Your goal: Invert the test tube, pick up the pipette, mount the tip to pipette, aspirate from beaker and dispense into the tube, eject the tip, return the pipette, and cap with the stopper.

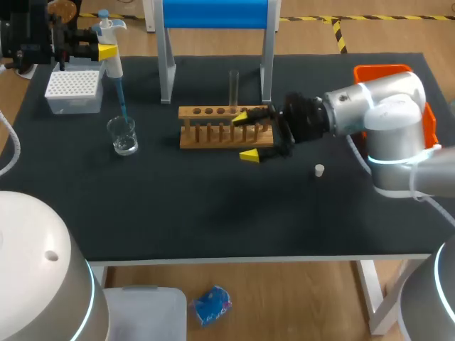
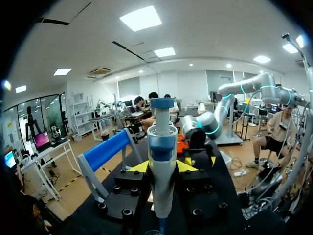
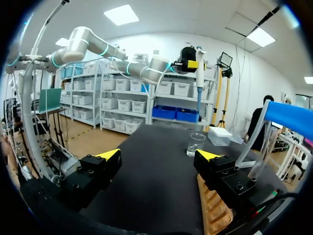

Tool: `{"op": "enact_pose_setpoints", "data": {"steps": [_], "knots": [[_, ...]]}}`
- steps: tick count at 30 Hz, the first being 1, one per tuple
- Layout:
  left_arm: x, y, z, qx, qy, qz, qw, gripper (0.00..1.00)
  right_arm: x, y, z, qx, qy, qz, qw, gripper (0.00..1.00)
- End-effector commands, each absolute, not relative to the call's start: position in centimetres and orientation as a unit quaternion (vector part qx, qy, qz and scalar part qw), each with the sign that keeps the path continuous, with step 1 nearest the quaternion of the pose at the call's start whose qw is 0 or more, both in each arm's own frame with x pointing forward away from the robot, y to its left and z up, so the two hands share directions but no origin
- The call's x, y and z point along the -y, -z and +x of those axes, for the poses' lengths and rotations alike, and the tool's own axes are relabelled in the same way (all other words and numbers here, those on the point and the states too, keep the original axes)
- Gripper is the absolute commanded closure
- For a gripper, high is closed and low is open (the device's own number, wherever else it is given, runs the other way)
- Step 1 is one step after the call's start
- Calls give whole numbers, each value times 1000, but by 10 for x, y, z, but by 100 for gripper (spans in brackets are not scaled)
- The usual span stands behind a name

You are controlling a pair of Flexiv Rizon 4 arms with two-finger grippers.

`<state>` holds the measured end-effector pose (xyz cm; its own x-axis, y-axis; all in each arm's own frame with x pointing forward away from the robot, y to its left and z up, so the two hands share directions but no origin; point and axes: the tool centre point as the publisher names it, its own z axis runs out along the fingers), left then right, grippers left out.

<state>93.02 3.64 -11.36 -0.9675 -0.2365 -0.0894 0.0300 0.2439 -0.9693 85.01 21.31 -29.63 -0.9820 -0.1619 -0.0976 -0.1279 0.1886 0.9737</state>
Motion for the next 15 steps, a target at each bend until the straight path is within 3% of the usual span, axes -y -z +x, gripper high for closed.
{"op": "enact_pose_setpoints", "data": {"steps": [1, 15], "knots": [[-37, 114, 931, -781, 612, -64, 108, 100, -256, 292, 856, 789, 610, 75, 0, 0], [-37, 114, 931, -781, 612, -64, 108, 100, -355, 317, 890, 797, 603, 25, 14, 0]]}}
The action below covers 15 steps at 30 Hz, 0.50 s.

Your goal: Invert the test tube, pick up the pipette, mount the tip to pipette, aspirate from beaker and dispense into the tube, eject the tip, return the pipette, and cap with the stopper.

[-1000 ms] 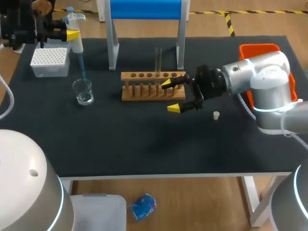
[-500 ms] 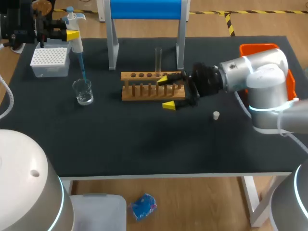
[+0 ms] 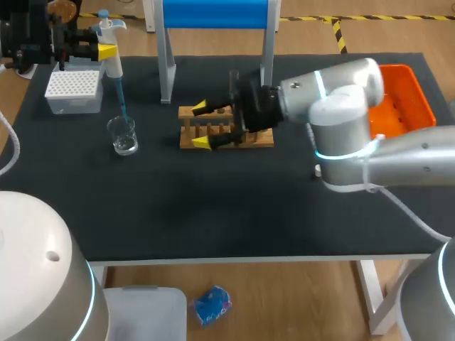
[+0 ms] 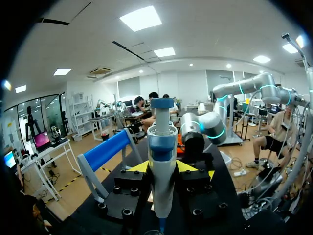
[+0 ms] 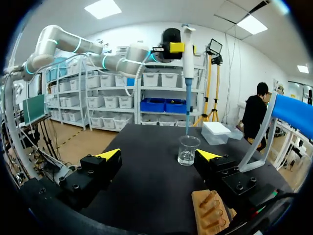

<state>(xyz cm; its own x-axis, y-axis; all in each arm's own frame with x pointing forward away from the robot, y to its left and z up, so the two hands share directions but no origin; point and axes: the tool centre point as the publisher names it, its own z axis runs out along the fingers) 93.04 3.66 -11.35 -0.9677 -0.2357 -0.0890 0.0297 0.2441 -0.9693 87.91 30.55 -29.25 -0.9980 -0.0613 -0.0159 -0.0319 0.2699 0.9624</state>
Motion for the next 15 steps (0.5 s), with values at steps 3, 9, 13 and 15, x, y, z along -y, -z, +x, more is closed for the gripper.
{"op": "enact_pose_setpoints", "data": {"steps": [3, 9, 13, 15], "knots": [[-37, 114, 931, -781, 612, -64, 108, 100, -368, 325, 896, 799, 602, 12, 13, 0], [-37, 114, 931, -781, 612, -64, 108, 100, -388, 328, 898, 800, 601, 0, 4, 0], [-37, 114, 931, -781, 612, -64, 108, 100, -395, 327, 897, 799, 601, -1, -1, 0], [-37, 114, 931, -781, 612, -64, 108, 100, -397, 328, 897, 800, 600, -3, -3, 0]]}}
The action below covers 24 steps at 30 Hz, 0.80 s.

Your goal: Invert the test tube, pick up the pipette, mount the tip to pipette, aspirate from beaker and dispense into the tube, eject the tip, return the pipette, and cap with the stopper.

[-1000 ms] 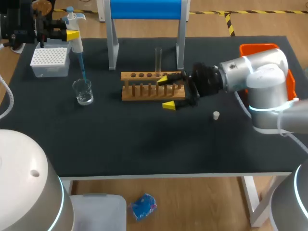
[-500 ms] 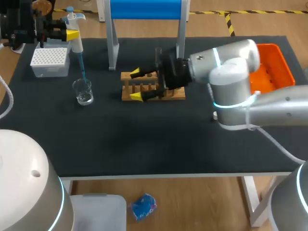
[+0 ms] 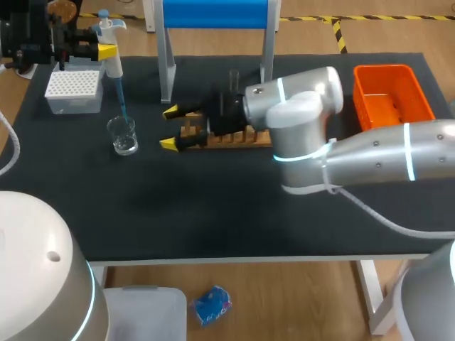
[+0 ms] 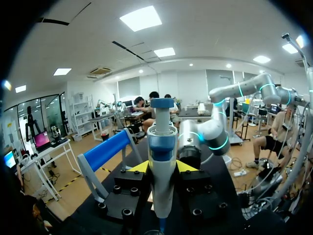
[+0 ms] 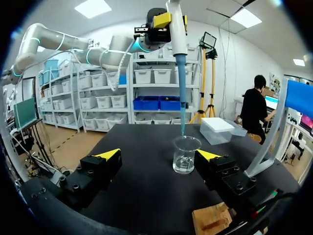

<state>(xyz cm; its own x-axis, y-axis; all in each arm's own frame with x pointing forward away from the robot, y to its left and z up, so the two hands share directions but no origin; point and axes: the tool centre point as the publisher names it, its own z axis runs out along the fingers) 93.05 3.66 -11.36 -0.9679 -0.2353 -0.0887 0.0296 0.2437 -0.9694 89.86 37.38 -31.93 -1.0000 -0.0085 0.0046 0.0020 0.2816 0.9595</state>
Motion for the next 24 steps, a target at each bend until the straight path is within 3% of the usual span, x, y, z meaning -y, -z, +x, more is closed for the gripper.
{"op": "enact_pose_setpoints", "data": {"steps": [1, 24], "knots": [[-37, 114, 931, -781, 612, -64, 108, 100, -398, 329, 897, 800, 599, -4, -5, 0], [-37, 114, 931, -781, 612, -64, 108, 100, -398, 331, 897, 795, 606, -8, -10, 0]]}}
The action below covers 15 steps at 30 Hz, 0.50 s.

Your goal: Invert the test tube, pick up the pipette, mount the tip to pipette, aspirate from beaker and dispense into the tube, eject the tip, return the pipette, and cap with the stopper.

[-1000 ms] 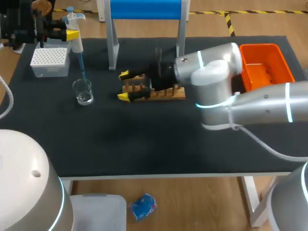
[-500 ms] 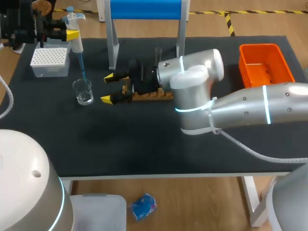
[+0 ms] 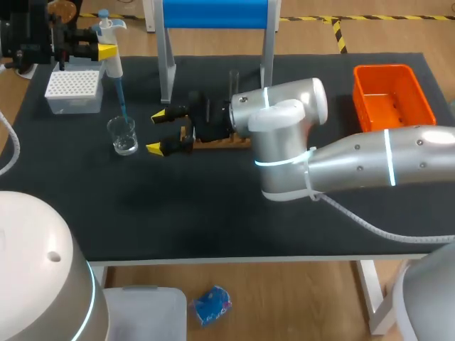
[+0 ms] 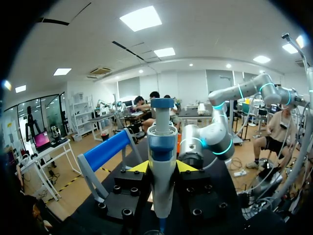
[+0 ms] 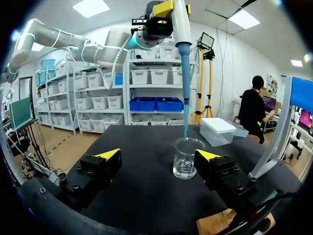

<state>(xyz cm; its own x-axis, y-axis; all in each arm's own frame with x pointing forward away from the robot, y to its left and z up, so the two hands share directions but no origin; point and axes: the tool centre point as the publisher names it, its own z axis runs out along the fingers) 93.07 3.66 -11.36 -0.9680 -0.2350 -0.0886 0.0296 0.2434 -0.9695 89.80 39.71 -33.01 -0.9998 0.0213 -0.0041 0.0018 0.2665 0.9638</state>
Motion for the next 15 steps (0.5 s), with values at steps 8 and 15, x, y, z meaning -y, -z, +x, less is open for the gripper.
{"op": "enact_pose_setpoints", "data": {"steps": [8, 15], "knots": [[-37, 114, 931, -781, 612, -64, 108, 100, -398, 331, 897, -795, -606, 8, 10, 0], [-38, 115, 932, -781, 612, -65, 108, 100, -398, 331, 897, -795, -606, 8, 10, 0]]}}
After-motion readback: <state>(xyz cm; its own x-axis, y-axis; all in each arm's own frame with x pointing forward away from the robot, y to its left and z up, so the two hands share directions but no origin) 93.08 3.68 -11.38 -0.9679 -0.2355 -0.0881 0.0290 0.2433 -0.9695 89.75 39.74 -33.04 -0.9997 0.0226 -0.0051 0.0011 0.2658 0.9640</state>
